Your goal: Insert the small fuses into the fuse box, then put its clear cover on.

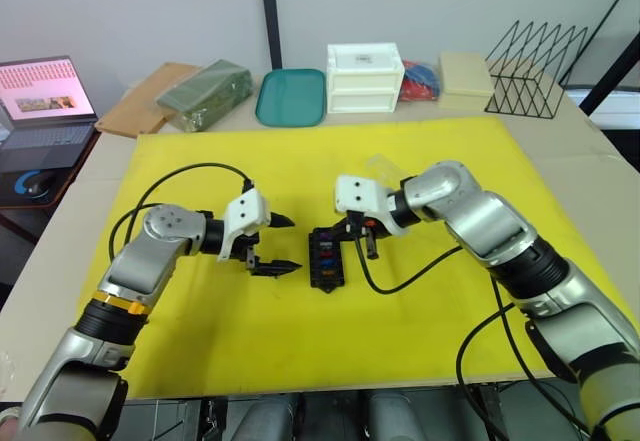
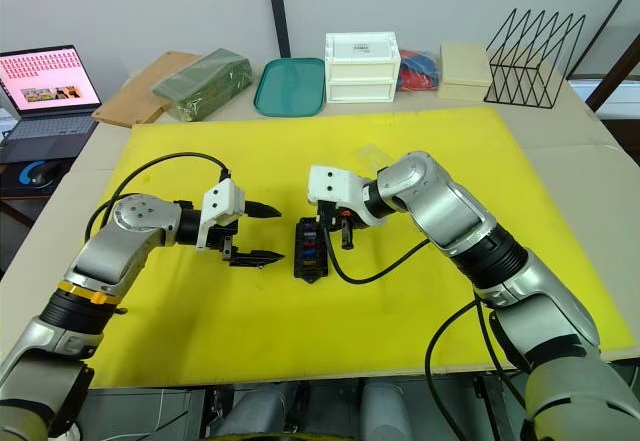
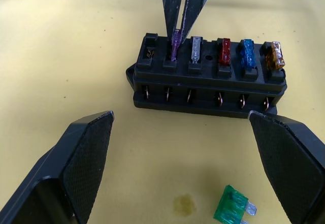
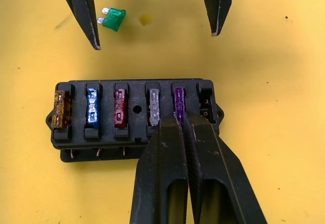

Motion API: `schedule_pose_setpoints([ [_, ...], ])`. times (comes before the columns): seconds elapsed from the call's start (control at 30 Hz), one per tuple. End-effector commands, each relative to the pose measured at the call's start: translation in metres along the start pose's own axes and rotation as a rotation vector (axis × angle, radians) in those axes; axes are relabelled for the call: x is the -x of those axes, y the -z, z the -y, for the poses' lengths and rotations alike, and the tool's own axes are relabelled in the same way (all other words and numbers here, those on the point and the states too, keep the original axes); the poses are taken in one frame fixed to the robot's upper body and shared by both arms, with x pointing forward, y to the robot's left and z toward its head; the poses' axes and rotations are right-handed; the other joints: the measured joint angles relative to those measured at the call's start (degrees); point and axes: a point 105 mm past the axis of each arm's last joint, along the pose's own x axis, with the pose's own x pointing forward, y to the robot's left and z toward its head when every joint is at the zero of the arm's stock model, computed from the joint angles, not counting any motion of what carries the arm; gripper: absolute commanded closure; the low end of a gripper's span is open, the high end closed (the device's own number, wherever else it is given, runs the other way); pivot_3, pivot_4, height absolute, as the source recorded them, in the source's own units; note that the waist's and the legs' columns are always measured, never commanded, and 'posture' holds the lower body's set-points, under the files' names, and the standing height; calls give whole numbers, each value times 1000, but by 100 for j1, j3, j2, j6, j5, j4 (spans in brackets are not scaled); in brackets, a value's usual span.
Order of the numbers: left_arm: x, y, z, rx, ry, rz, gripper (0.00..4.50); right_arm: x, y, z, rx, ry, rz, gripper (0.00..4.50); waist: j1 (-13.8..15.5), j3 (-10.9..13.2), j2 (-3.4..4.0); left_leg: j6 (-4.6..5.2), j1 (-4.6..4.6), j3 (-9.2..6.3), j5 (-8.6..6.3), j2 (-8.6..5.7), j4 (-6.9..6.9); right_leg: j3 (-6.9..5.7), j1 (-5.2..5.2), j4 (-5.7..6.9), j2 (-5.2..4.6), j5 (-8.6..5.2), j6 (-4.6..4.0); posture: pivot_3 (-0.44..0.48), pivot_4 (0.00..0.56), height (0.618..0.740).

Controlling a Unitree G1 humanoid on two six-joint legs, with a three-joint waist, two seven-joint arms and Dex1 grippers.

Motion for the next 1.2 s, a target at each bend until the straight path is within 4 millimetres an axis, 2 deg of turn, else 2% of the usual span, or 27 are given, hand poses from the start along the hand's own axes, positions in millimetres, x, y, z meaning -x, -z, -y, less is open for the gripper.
schedule_pose_setpoints([
  [0.03,-1,-7,2,-27,0,16,34,8,-14,6,3,6,21,4500,0,0,0,0,0,0,0,0,0,0,0,0,0,0,0,0,150,740],
  [0.33,-3,-5,2,-24,-3,16,34,14,-35,2,16,-33,29,4500,-3,0,0,0,0,0,0,0,0,0,-1,0,0,0,0,0,150,740],
  [0.43,-3,-5,2,-25,-3,14,34,11,-28,0,87,-35,-46,4500,0,0,0,0,0,0,0,0,0,0,-1,1,0,0,0,0,150,740],
  [0.67,-3,-2,3,-28,-5,10,34,8,-24,3,87,-17,-71,4500,-4,0,0,0,0,0,0,0,0,0,-2,1,0,0,0,0,150,740],
  [1.2,-3,0,6,-26,1,4,34,13,-33,9,88,1,-48,4500,-6,0,0,0,0,0,0,0,0,0,-2,1,0,0,0,0,150,740],
])
